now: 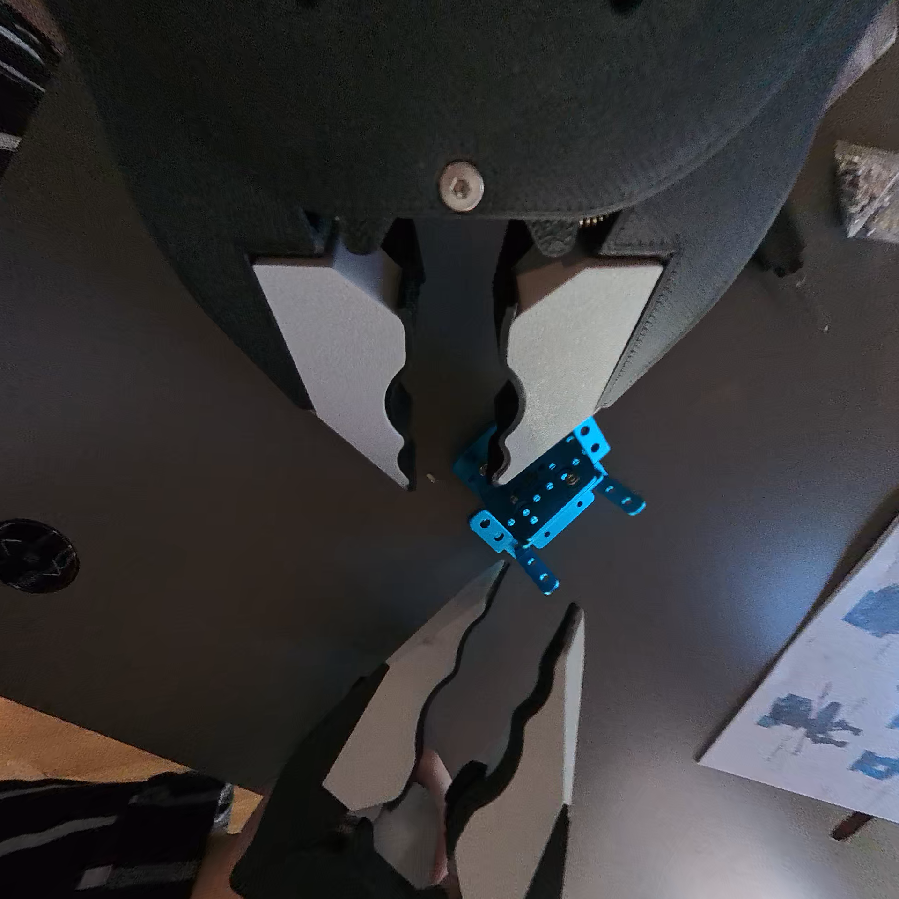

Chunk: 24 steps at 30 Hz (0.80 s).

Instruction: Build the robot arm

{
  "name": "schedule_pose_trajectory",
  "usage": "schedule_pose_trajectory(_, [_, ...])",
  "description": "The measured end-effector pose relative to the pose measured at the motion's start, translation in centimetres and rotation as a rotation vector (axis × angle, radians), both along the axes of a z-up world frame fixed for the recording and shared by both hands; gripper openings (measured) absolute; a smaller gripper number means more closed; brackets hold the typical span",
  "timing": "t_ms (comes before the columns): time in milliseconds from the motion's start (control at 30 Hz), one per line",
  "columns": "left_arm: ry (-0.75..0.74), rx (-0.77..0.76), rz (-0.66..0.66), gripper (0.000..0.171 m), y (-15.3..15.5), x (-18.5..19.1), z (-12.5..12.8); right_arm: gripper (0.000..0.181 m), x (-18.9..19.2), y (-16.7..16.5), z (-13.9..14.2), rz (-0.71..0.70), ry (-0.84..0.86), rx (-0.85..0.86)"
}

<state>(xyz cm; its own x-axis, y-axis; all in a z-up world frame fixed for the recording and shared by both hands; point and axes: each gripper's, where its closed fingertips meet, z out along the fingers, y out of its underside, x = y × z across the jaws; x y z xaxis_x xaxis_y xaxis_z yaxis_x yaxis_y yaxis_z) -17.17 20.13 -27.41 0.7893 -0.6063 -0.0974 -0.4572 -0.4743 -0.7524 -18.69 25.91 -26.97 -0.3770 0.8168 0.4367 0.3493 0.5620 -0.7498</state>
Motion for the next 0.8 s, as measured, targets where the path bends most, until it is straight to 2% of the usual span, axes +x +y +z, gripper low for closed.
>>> schedule_pose_trajectory(267, [0.059,0.019,0.089,0.029,-0.2,-2.5,-0.8,0.031,0.6,-0.5,0.0,-0.001,-0.002,-0.001])
schedule_pose_trajectory(567, [-0.021,0.049,0.225,0.025,-0.6,-4.2,-0.4,0.030,1.6,-0.5,0.5,-0.024,0.015,-0.045])
schedule_pose_trajectory(800, [-0.038,0.038,0.231,0.028,0.2,-4.6,-0.6,0.029,1.3,1.0,1.2,-0.076,0.032,-0.118])
